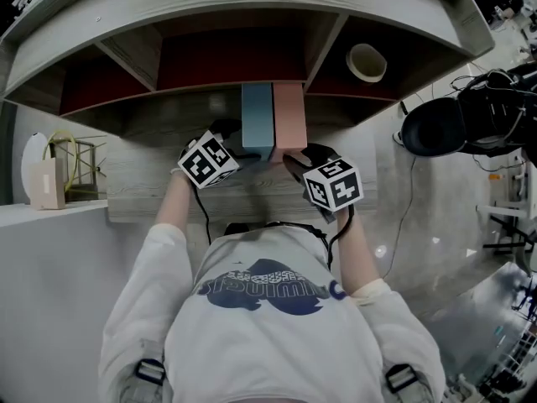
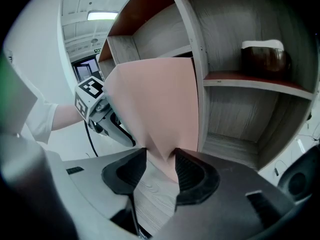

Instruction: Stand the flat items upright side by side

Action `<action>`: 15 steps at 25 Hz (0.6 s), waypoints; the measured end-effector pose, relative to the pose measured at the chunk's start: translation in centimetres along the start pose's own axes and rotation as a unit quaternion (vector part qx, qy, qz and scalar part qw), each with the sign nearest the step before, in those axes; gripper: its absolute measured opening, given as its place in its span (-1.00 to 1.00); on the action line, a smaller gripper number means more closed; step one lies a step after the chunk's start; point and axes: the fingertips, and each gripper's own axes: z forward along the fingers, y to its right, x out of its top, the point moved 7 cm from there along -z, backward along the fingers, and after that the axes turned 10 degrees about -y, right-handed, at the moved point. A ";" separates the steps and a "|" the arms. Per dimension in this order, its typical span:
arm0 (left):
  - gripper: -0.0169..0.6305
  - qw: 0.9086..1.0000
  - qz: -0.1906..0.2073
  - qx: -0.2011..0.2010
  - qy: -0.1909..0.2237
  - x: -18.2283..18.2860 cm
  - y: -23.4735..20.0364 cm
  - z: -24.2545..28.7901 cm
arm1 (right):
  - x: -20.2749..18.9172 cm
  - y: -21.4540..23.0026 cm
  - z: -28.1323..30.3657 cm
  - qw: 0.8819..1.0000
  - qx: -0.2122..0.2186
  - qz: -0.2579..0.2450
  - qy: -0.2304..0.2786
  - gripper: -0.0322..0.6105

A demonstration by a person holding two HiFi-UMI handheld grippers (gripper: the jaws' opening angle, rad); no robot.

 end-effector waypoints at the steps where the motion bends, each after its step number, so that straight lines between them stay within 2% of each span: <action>1: 0.21 1.000 -0.005 0.004 0.001 -0.1 0.0 -0.1 | 0.1 0.0 0.1 1.000 -0.003 0.000 0.000 -0.35; 8: 0.21 0.998 -0.046 0.028 0.018 -0.5 0.5 -0.8 | 0.4 -0.3 0.3 1.000 -0.005 0.003 -0.001 -0.33; 15: 0.21 0.993 -0.111 0.039 0.010 -0.7 0.6 -0.7 | 0.8 -0.3 0.5 1.000 -0.008 0.012 -0.010 -0.29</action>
